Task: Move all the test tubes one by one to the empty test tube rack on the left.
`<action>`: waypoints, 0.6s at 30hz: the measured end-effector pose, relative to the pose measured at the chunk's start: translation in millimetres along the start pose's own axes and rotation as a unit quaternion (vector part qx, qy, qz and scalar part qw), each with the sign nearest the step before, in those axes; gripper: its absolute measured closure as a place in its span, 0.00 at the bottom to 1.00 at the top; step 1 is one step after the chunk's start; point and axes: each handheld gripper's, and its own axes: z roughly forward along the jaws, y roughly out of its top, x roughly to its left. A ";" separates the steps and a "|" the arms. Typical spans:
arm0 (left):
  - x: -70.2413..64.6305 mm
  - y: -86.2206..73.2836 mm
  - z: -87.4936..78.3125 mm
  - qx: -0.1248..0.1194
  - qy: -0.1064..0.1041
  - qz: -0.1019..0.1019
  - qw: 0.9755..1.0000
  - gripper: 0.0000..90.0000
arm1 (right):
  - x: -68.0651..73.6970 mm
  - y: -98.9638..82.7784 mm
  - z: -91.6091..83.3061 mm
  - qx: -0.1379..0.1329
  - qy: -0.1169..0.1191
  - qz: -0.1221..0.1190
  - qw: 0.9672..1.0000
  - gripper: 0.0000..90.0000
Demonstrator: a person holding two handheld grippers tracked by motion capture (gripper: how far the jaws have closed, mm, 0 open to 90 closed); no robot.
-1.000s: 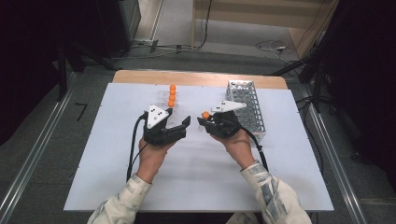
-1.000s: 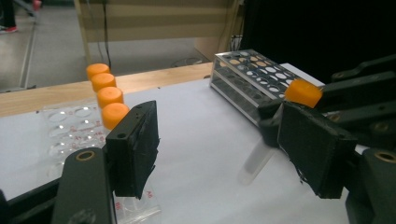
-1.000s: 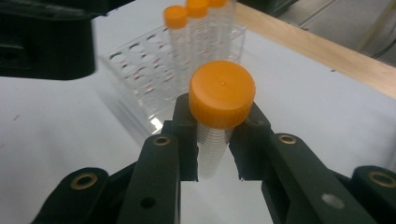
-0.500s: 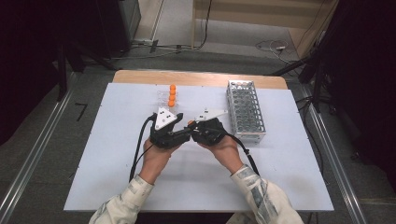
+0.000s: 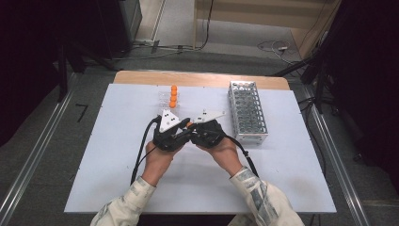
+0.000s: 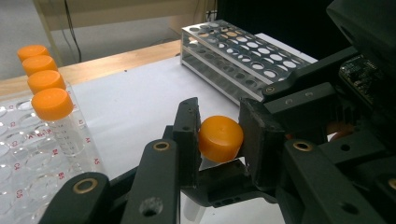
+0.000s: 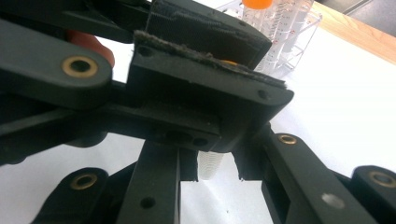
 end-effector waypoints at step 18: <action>38.0 39.4 -13.6 -0.051 0.045 -0.035 0.997 0.78 | -17.5 -10.4 -15.8 -0.001 -0.033 0.044 0.999 0.23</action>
